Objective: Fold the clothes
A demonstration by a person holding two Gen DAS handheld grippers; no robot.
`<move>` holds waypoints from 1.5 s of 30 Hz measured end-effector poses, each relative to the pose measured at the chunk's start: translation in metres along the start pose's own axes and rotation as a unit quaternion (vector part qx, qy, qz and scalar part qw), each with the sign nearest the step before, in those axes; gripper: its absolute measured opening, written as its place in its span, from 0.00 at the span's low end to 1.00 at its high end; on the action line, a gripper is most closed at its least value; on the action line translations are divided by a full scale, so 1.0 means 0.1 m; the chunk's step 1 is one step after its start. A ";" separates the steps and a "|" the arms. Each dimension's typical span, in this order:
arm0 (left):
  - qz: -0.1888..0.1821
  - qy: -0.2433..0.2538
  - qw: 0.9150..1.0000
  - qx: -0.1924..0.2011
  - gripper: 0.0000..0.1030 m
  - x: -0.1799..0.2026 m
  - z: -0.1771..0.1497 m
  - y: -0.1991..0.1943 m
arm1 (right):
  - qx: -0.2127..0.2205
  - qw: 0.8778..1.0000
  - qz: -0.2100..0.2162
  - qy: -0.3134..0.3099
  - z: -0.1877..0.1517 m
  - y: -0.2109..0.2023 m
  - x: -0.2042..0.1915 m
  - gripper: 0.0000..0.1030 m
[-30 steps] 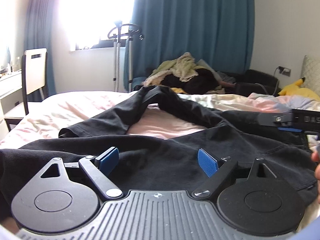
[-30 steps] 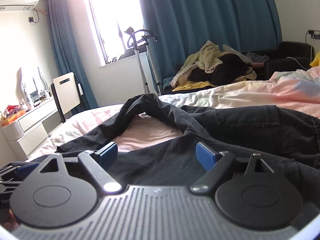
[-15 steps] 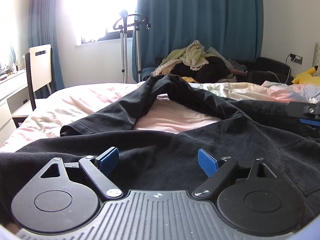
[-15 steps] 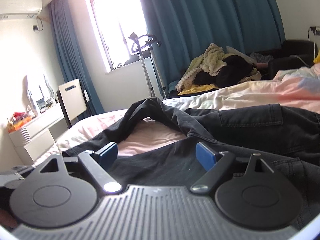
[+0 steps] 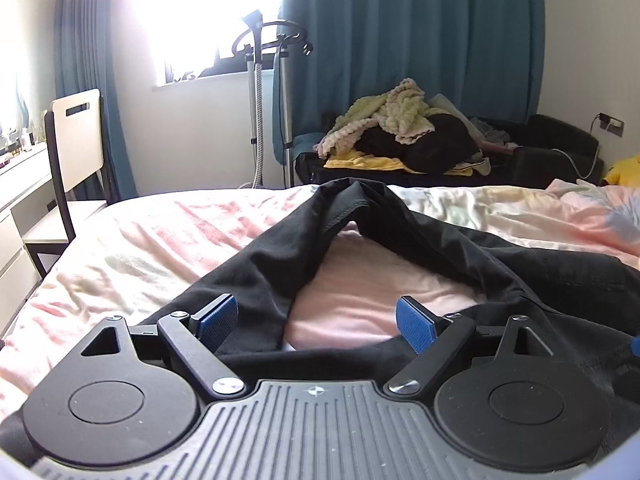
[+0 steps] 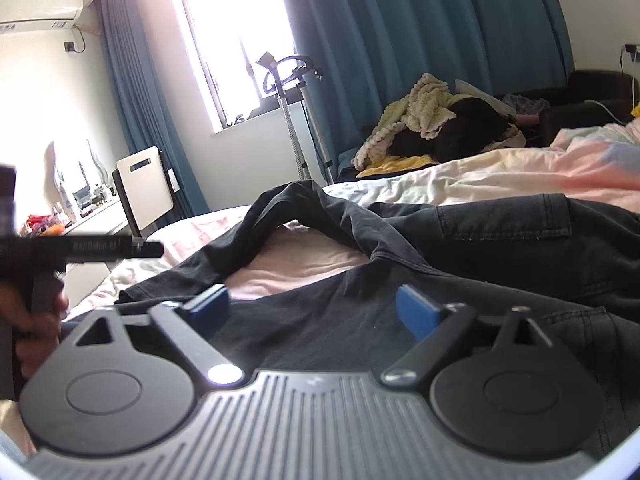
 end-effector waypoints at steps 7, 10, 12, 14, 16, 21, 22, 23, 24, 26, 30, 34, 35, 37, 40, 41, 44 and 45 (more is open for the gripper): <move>0.047 0.057 0.997 0.005 0.86 -0.07 0.04 0.41 | -0.030 0.999 -0.009 0.024 -0.13 0.22 0.10 1.00; 0.069 0.102 0.992 0.011 0.86 -0.16 0.15 0.66 | -0.039 0.998 -0.016 0.043 -0.15 0.29 0.16 1.00; 0.078 0.115 0.990 0.004 0.86 -0.24 0.22 0.85 | -0.039 0.998 -0.020 0.055 -0.16 0.33 0.21 1.00; 0.086 0.122 0.989 -0.014 0.86 -0.30 0.27 1.06 | -0.041 0.997 -0.024 0.065 -0.17 0.35 0.24 1.00; 0.081 0.127 0.988 -0.030 0.86 -0.31 0.32 1.23 | -0.043 0.996 -0.031 0.072 -0.18 0.37 0.26 1.00; 0.025 0.188 0.981 -0.039 0.86 0.08 0.26 1.45 | -0.048 0.993 -0.043 0.101 -0.22 0.38 0.37 1.00; 0.022 0.212 0.976 -0.039 0.85 0.20 0.22 1.50 | -0.049 0.992 -0.044 0.107 -0.23 0.39 0.39 1.00; 0.020 0.234 0.971 -0.046 0.83 0.30 0.16 1.57 | -0.050 0.991 -0.046 0.112 -0.23 0.39 0.41 1.00; 0.020 0.256 0.965 -0.057 0.81 0.39 0.09 1.65 | -0.051 0.991 -0.048 0.116 -0.24 0.40 0.43 1.00; 0.024 0.295 0.952 -0.078 0.81 0.53 -0.03 1.80 | -0.051 0.990 -0.057 0.118 -0.27 0.41 0.46 1.00; 0.049 0.296 0.948 -0.103 0.49 0.48 -0.03 1.96 | -0.055 0.989 -0.066 0.122 -0.31 0.45 0.53 1.00; 0.048 0.315 0.941 -0.116 0.15 0.34 0.07 1.93 | -0.054 0.987 -0.063 0.137 -0.33 0.47 0.59 1.00; 0.053 0.319 0.940 -0.113 0.12 0.31 0.11 1.90 | -0.055 0.987 -0.062 0.138 -0.34 0.47 0.59 1.00; 0.068 0.324 0.938 -0.106 0.10 0.23 0.21 1.86 | -0.056 0.987 -0.060 0.138 -0.35 0.48 0.59 1.00; 0.114 0.374 0.917 -0.075 0.09 0.13 0.35 1.81 | -0.065 0.987 -0.063 0.131 -0.38 0.51 0.59 1.00; 0.128 0.392 0.908 -0.067 0.09 0.10 0.42 1.81 | -0.067 0.987 -0.065 0.128 -0.39 0.52 0.59 1.00; 0.170 0.424 0.889 -0.040 0.08 -0.06 0.75 1.86 | -0.070 0.987 -0.069 0.128 -0.38 0.56 0.59 1.00; 0.191 0.433 0.881 -0.022 0.08 -0.11 0.90 1.88 | -0.070 0.987 -0.069 0.130 -0.37 0.57 0.60 1.00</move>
Point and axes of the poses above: each gripper's, at about its wrist camera, not at the fingertips, and y roughly the way its jaws point, x to its right, z to its top, the point moved 1 cm from there along y, roughly the way its jaws point, and after that the axes turned 14 degrees about z, right-handed, at the moved point
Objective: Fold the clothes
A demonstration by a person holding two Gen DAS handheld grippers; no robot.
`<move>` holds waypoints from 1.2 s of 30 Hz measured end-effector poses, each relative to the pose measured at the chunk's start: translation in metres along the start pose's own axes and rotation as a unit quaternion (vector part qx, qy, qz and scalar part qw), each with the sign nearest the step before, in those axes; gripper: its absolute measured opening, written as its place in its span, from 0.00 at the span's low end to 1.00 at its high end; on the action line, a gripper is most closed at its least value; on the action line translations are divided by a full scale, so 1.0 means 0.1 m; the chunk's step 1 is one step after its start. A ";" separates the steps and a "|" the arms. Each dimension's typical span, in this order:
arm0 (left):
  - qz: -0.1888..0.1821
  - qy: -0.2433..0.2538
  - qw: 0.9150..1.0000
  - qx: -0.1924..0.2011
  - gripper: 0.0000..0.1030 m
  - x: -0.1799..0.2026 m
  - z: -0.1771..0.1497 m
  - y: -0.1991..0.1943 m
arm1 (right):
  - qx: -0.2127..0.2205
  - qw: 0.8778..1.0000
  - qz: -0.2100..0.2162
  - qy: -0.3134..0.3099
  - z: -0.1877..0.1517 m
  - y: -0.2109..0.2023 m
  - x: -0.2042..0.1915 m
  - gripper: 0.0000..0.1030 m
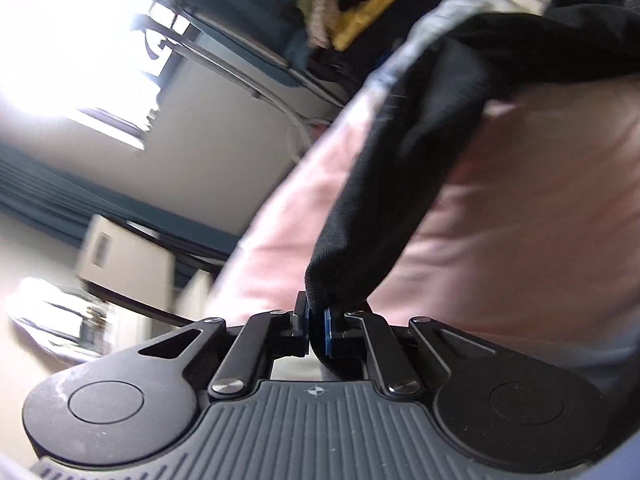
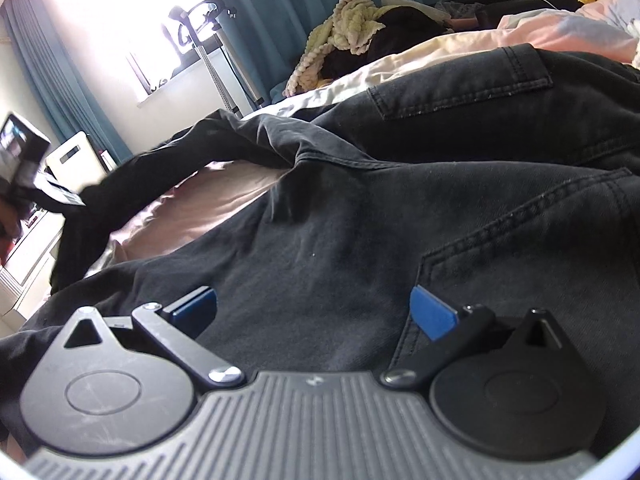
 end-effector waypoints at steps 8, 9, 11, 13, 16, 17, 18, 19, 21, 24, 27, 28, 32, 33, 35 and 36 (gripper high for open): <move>0.108 -0.113 0.986 0.059 0.08 -0.81 -0.11 0.17 | -0.009 1.000 0.005 0.003 0.03 0.10 0.01 1.00; 0.100 -0.106 0.988 0.050 0.08 -0.75 -0.24 0.25 | -0.010 1.000 0.004 0.002 0.03 0.11 0.01 1.00; 0.074 -0.083 0.993 0.031 0.10 -0.48 -0.60 0.41 | -0.010 1.000 0.003 0.001 0.03 0.13 0.00 1.00; 0.030 -0.093 0.995 0.001 0.12 -0.25 -0.93 0.54 | -0.010 1.000 0.003 -0.001 0.02 0.14 0.00 1.00; -0.040 -0.105 0.993 -0.018 0.16 0.03 -1.34 0.65 | -0.010 1.000 0.001 -0.006 0.00 0.15 0.00 1.00; -0.055 -0.105 0.993 -0.009 0.26 0.09 -1.41 0.64 | -0.011 1.000 -0.001 -0.008 0.00 0.16 -0.01 1.00; -0.067 -0.105 0.992 0.003 0.36 0.13 -1.46 0.61 | -0.011 1.000 -0.003 -0.011 0.00 0.17 -0.02 1.00; -0.076 -0.108 0.991 0.017 0.58 0.14 -1.49 0.57 | -0.012 1.000 -0.004 -0.012 -0.01 0.17 -0.02 1.00; -0.091 -0.120 0.988 0.043 0.70 0.11 -1.53 0.46 | -0.010 1.000 -0.007 -0.007 0.00 0.18 -0.02 1.00; -0.106 -0.127 0.981 0.100 0.71 0.11 -1.28 0.18 | -0.010 1.000 -0.009 -0.005 0.00 0.21 -0.03 1.00; -0.081 -0.071 0.989 0.103 0.74 0.38 -0.97 0.13 | -0.013 1.000 -0.010 -0.010 0.00 0.21 -0.02 1.00; -0.073 -0.036 0.992 0.096 0.74 0.51 -0.89 0.15 | -0.013 1.000 -0.010 -0.011 0.00 0.22 -0.02 1.00; -0.059 0.036 0.996 0.061 0.41 0.80 -0.76 0.34 | -0.015 1.000 -0.012 -0.019 -0.02 0.23 -0.03 1.00; -0.060 0.031 0.996 0.049 0.31 0.79 -0.75 0.39 | -0.015 1.000 -0.013 -0.022 -0.02 0.24 -0.03 1.00; -0.072 0.032 0.996 0.040 0.08 0.73 -0.74 0.39 | -0.014 1.000 -0.011 -0.024 -0.02 0.26 -0.03 1.00; -0.070 0.035 0.996 0.040 0.06 0.67 -0.74 0.37 | -0.014 1.000 -0.010 -0.024 -0.02 0.28 -0.02 1.00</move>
Point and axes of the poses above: each gripper's, at about its wrist camera, not at the fingertips, and y roughly the way its jaws point, x to its right, z to its top, the point moved 1 cm from there along y, roughly the way its jaws point, and after that the axes turned 14 degrees about z, right-handed, at the moved point
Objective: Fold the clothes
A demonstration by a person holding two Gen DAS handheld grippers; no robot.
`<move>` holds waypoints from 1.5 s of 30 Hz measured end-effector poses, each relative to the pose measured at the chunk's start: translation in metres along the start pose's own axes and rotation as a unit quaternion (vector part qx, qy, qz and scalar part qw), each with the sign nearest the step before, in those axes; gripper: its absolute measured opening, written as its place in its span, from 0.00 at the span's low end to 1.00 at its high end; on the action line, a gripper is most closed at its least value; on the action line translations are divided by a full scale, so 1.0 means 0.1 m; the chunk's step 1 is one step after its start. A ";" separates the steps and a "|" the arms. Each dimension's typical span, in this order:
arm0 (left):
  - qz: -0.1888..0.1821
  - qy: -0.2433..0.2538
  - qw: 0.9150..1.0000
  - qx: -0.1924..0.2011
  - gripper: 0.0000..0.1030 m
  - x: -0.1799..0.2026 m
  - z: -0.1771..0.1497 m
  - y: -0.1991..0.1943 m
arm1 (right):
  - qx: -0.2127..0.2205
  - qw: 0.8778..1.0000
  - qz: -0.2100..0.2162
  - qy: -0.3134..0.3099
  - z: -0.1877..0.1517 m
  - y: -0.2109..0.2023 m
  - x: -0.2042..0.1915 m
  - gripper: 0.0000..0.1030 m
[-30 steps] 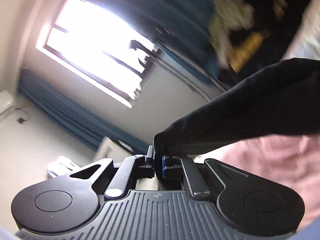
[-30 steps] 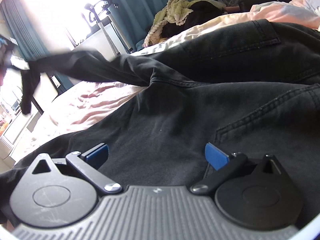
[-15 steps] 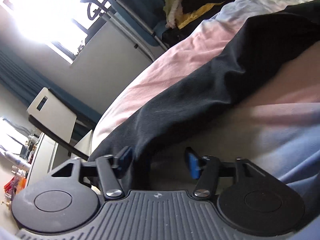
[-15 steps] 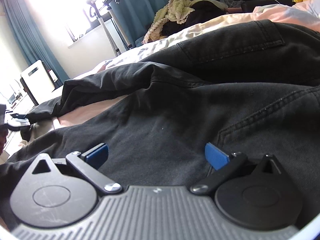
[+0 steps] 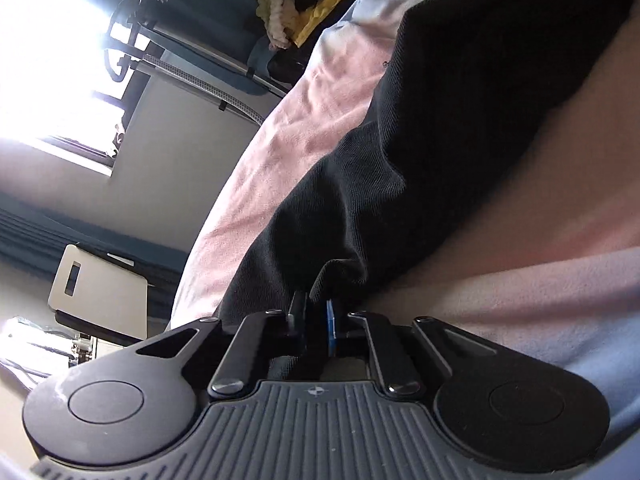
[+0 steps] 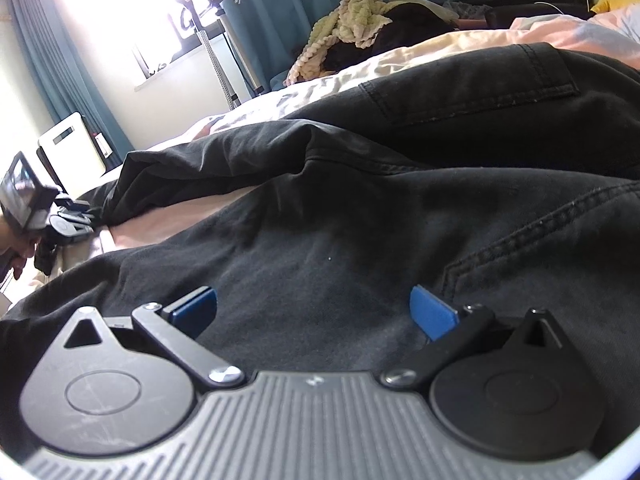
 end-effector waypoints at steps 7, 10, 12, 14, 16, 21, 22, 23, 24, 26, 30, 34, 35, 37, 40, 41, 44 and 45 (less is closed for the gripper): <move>0.045 -0.096 0.994 0.020 0.05 -0.81 -0.11 -0.46 | -0.007 1.000 0.012 -0.003 0.00 0.05 -0.06 1.00; 0.017 -0.123 0.992 0.014 0.05 -0.89 -0.38 -0.81 | -0.010 1.000 0.014 -0.005 -0.01 0.04 -0.09 1.00; -0.012 -0.119 0.993 -0.001 0.05 -0.75 -0.62 -1.02 | -0.011 1.000 0.014 -0.007 -0.01 0.04 -0.10 1.00; -0.054 -0.135 0.989 -0.025 0.05 -0.58 -0.91 -1.16 | -0.011 1.000 0.013 -0.011 -0.02 0.04 -0.11 1.00; -0.088 -0.157 0.983 -0.041 0.05 -0.43 -1.15 -1.28 | -0.013 1.000 0.009 -0.022 -0.04 0.05 -0.13 1.00; -0.119 -0.241 0.962 -0.049 0.10 -0.36 -1.47 -1.43 | -0.009 0.999 0.008 -0.046 -0.14 0.05 -0.17 1.00; -0.123 -0.257 0.958 -0.041 0.13 -0.42 -1.51 -1.46 | -0.008 0.999 0.009 -0.051 -0.16 0.05 -0.18 1.00; -0.133 -0.272 0.952 -0.037 0.15 -0.49 -1.55 -1.47 | -0.006 0.998 0.009 -0.056 -0.18 0.05 -0.18 1.00; -0.145 -0.288 0.946 -0.035 0.17 -0.58 -1.60 -1.48 | -0.004 0.998 0.009 -0.062 -0.21 0.05 -0.19 1.00; -0.153 -0.326 0.932 -0.027 0.36 -0.82 -1.72 -1.45 | 0.003 0.997 0.002 -0.079 -0.27 0.08 -0.21 1.00; -0.143 -0.417 0.897 -0.017 0.65 -1.35 -2.00 -1.08 | 0.013 0.994 -0.007 -0.107 -0.34 0.14 -0.22 1.00; -0.066 -0.486 0.869 -0.065 0.75 -1.73 -2.20 -0.35 | 0.014 0.993 -0.012 -0.114 -0.36 0.18 -0.23 1.00; -0.060 -0.492 0.865 -0.079 0.75 -1.78 -2.20 -0.15 | 0.013 0.993 -0.015 -0.117 -0.37 0.19 -0.23 1.00; -0.070 -0.504 0.853 -0.113 0.75 -1.82 -2.18 0.19 | 0.012 0.992 -0.020 -0.123 -0.38 0.23 -0.26 1.00; -0.100 -0.506 0.845 -0.142 0.75 -1.76 -2.15 0.49 | 0.009 0.991 -0.028 -0.132 -0.37 0.27 -0.28 1.00; -0.116 -0.503 0.843 -0.151 0.75 -1.72 -2.14 0.57 | 0.009 0.990 -0.031 -0.135 -0.38 0.29 -0.29 1.00; -0.131 -0.485 0.849 -0.161 0.51 -1.56 -2.06 0.60 | 0.006 0.989 -0.039 -0.142 -0.37 0.33 -0.31 1.00; -0.137 -0.484 0.849 -0.161 0.41 -1.54 -2.03 0.58 | 0.006 0.989 -0.038 -0.141 -0.37 0.33 -0.31 1.00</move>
Point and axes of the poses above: each gripper's, at about its wrist camera, not at the fingertips, and y roughly the way its jaws point, x to its right, z to its top, the point moved 1 cm from there along y, roughly the way its jaws point, and after that the axes turned 14 degrees about z, right-handed, at the moved point
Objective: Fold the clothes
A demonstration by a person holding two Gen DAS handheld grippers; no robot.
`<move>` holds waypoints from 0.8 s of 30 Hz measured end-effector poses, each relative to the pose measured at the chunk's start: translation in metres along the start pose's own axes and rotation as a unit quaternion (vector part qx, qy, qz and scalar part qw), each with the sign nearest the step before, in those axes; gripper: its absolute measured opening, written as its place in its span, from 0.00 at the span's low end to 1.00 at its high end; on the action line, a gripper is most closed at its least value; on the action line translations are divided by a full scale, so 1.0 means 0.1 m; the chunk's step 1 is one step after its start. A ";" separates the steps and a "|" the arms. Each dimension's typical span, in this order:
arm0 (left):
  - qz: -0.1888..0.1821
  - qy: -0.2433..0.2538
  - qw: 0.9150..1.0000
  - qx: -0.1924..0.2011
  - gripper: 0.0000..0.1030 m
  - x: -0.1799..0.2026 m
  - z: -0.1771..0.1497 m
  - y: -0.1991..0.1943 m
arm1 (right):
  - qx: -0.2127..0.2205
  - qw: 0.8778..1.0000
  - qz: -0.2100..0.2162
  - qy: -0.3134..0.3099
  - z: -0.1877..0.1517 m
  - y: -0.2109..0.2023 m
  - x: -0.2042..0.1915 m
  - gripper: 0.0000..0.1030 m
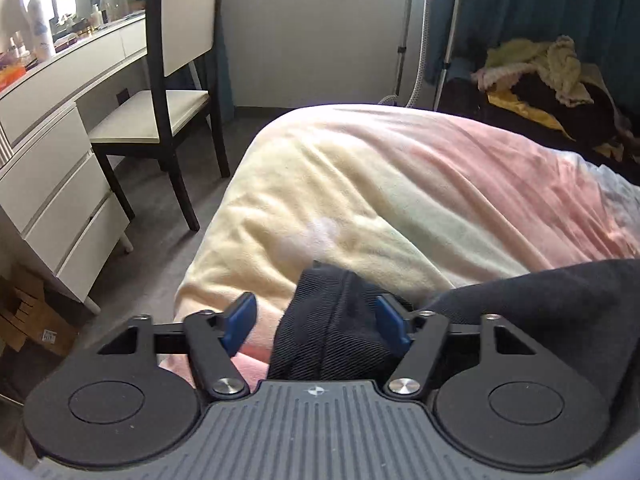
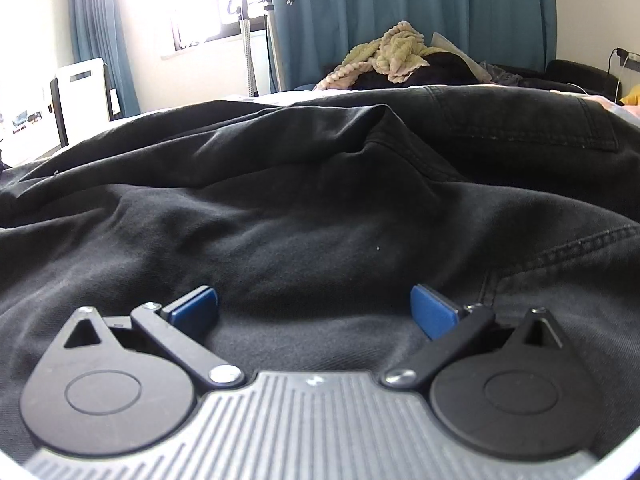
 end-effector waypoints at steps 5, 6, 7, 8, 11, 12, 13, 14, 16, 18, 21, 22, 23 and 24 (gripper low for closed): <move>0.016 0.037 0.998 0.043 0.07 0.19 0.11 -0.30 | 0.004 1.000 0.002 0.001 -0.01 0.01 0.02 1.00; 0.019 0.021 0.997 0.068 0.07 0.15 0.22 -0.42 | 0.004 1.000 0.002 0.001 -0.01 0.01 0.02 1.00; 0.022 0.004 0.995 0.093 0.07 0.11 0.33 -0.55 | 0.004 1.000 0.002 0.001 -0.01 0.01 0.02 1.00; 0.025 -0.012 0.993 0.118 0.07 0.07 0.44 -0.67 | 0.005 1.000 0.003 0.001 -0.01 0.02 0.02 1.00; 0.032 -0.062 0.976 0.207 0.08 0.00 0.74 -0.96 | 0.007 1.000 0.004 0.002 -0.01 0.01 0.03 1.00; 0.032 -0.077 0.970 0.229 0.08 0.02 0.80 -0.99 | 0.008 1.000 0.004 0.002 -0.01 0.02 0.03 1.00; 0.032 -0.083 0.968 0.235 0.09 0.11 0.83 -0.96 | 0.009 1.000 0.005 0.002 -0.01 0.02 0.03 1.00; 0.032 -0.084 0.969 0.232 0.11 0.22 0.83 -0.88 | 0.010 1.000 0.006 0.003 -0.01 0.02 0.04 1.00; 0.046 -0.073 0.974 0.208 0.27 0.36 0.80 -0.71 | 0.011 1.000 0.007 0.004 -0.01 0.03 0.05 1.00; 0.064 -0.074 0.980 0.173 0.64 0.44 0.73 -0.57 | 0.011 1.000 0.008 0.005 0.00 0.03 0.06 1.00; 0.082 -0.065 0.982 0.157 0.74 0.43 0.51 -0.52 | 0.013 1.000 0.010 0.006 0.00 0.03 0.07 1.00; 0.078 -0.063 0.984 0.145 0.76 0.38 0.41 -0.55 | 0.014 1.000 0.010 0.007 -0.01 0.03 0.07 1.00; 0.068 -0.061 0.987 0.130 0.76 0.32 0.29 -0.59 | 0.014 1.000 0.011 0.007 -0.01 0.03 0.07 1.00; 0.054 -0.064 0.990 0.114 0.77 0.24 0.16 -0.66 | 0.015 1.000 0.010 0.006 0.00 0.03 0.07 1.00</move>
Point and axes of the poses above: each gripper's, at about its wrist camera, not at the fingertips, and y roughly the way its jaws point, x to its right, z to its top, the point moved 1 cm from there along y, roughly the way its jaws point, and after that the axes turned 14 degrees about z, right-handed, at the moved point
